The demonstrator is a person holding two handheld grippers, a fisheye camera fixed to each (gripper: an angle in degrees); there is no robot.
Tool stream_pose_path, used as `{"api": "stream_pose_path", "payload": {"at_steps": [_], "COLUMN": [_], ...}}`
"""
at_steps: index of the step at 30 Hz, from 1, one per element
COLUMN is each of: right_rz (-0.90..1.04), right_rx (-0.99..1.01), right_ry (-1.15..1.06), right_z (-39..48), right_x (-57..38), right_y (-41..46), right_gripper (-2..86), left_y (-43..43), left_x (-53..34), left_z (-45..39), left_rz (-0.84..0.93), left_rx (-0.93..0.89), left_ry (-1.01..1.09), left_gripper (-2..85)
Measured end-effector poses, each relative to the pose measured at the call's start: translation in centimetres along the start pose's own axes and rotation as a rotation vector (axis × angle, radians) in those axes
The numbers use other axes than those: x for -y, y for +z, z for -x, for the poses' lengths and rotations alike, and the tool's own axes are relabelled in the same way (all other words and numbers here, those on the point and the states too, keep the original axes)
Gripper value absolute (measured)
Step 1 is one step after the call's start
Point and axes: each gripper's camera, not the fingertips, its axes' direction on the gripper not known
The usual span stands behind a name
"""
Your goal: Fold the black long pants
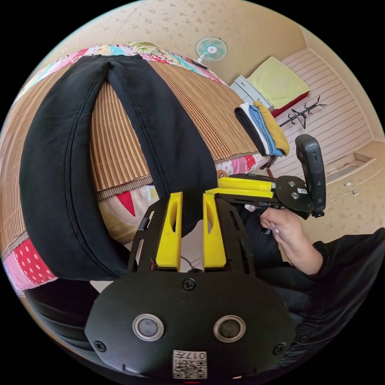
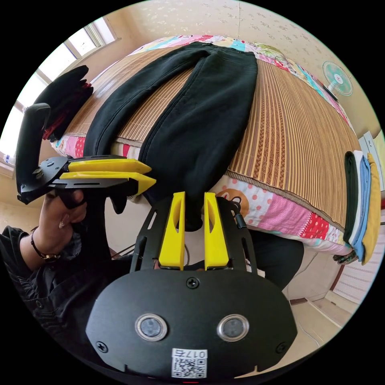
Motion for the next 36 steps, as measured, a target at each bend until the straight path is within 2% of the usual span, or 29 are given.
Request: {"api": "stream_pose_path", "payload": {"at_steps": [12, 16, 19, 21, 24, 31, 36], "right_rz": [-0.002, -0.01, -0.095, -0.157, -0.122, -0.124, -0.111], "right_rx": [-0.01, -0.003, 0.024, 0.104, 0.23, 0.346, 0.397], "right_ry": [0.001, -0.007, 0.001, 0.055, 0.084, 0.088, 0.077], "right_z": [-1.5, -2.2, -4.0, -7.0, -10.5, -14.1, -15.7], "right_x": [-0.2, -0.4, -1.2, -2.0, -1.9, -2.0, -3.1], "right_y": [-1.3, -1.9, -3.9, -5.1, -3.8, -3.9, -4.3], "right_gripper": [7.8, 8.5, 10.4, 11.2, 12.3, 13.0, 11.8], "left_y": [2.2, 4.1, 5.0, 5.3, 5.6, 6.0, 6.4], "left_x": [0.0, 0.7, 0.8, 0.8, 1.0, 1.5, 1.8], "left_z": [-0.1, -0.5, -1.1, -1.3, -1.1, -1.6, -1.9], "left_rz": [0.025, 0.113, 0.142, 0.137, 0.14, 0.145, 0.159], "left_rx": [-0.015, -0.012, 0.017, 0.009, -0.012, -0.006, 0.076], "left_ry": [-0.025, -0.017, -0.005, -0.003, -0.01, -0.003, -0.005], "left_gripper": [8.3, 8.2, 7.7, 7.7, 7.7, 7.4, 3.5]}}
